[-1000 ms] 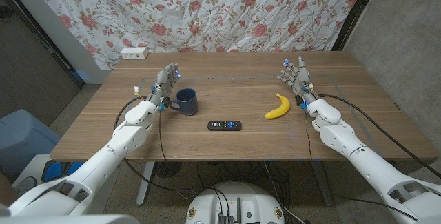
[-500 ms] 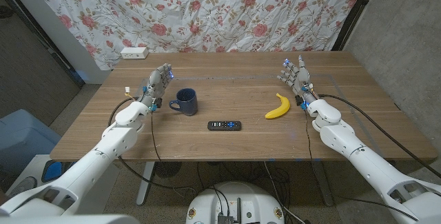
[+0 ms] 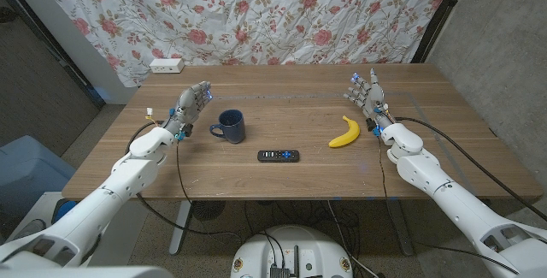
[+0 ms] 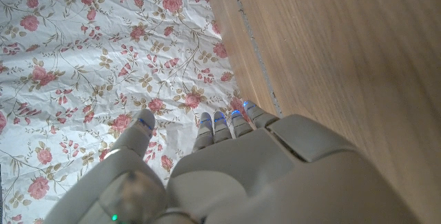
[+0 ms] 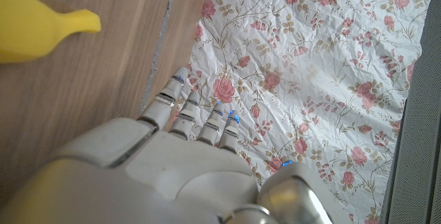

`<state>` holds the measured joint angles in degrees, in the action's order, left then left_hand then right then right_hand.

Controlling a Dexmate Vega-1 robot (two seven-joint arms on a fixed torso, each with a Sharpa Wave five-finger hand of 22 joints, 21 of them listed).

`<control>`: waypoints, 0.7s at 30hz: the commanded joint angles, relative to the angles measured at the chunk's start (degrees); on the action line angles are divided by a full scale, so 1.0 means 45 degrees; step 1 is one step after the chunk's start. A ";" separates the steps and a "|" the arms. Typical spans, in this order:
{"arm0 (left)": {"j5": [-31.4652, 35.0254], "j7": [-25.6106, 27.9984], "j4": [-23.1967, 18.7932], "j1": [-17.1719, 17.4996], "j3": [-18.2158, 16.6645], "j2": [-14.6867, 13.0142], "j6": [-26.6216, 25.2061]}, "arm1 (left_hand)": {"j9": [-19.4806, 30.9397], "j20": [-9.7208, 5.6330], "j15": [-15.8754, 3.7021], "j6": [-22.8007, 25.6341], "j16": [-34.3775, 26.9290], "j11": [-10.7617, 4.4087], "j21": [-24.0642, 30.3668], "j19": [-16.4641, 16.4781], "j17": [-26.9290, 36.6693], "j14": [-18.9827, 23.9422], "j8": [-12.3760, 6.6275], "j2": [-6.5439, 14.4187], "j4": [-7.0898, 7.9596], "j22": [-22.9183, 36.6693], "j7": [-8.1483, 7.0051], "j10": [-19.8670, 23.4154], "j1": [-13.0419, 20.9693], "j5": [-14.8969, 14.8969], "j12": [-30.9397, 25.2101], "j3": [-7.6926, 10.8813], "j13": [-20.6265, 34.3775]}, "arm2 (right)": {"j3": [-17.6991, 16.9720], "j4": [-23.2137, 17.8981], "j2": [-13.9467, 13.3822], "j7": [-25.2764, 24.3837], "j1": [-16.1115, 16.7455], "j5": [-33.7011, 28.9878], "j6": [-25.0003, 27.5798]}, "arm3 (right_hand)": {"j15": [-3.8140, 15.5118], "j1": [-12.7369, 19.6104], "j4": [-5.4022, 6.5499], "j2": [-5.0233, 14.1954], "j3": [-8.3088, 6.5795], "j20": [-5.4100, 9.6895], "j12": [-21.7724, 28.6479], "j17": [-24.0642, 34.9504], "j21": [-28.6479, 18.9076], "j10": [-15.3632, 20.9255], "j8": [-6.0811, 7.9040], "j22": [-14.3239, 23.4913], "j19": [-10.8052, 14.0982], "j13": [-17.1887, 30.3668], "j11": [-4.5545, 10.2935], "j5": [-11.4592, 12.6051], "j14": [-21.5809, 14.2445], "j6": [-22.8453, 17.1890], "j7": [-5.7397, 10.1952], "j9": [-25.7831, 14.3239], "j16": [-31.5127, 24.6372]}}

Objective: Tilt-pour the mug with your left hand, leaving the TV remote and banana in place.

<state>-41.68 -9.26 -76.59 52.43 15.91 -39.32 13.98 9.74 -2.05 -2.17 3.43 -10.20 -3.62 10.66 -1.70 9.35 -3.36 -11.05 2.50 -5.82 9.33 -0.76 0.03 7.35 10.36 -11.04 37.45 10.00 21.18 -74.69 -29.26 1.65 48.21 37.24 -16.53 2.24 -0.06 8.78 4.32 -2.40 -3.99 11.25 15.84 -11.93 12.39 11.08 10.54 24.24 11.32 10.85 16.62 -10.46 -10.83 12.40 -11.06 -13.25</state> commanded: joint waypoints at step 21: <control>-0.0341 -0.3367 0.0705 0.0153 -0.0085 -0.1472 0.0591 | 0.0076 -0.0246 -0.0184 -0.0235 0.0056 -0.0313 -0.0108 -0.0038 0.0061 -0.0113 -0.0066 -0.0277 -0.1085 0.0017 -0.0268 -0.0232 0.1085 0.0041 0.0077 0.0265 0.0056 | 0.0002 0.0008 0.0001 -0.0003 0.0000 -0.0002 -0.0007 | 0.0642 -0.0011 0.0049 0.0119 -0.0002 -0.0012 0.0059 0.0027 -0.0080 0.0051 0.0047 0.0064 0.0052 0.0049 0.0032 0.0058 -0.0078 -0.0019 0.0081 -0.0028 -0.0068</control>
<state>-42.76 -19.35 -74.44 52.85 15.68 -43.97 15.26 9.99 -1.74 -2.06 2.75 -9.93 -4.92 10.28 -1.40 9.48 -3.28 -11.48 1.35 -10.31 9.34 -1.95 -0.74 11.37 10.13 -10.80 38.34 10.00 21.20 -74.69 -29.26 1.64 48.21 37.24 -16.53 2.24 -0.06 8.78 4.32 -2.40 -3.99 11.25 15.83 -11.93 12.39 11.08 10.54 24.24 11.32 10.85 16.62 -10.45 -10.83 12.40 -11.06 -13.24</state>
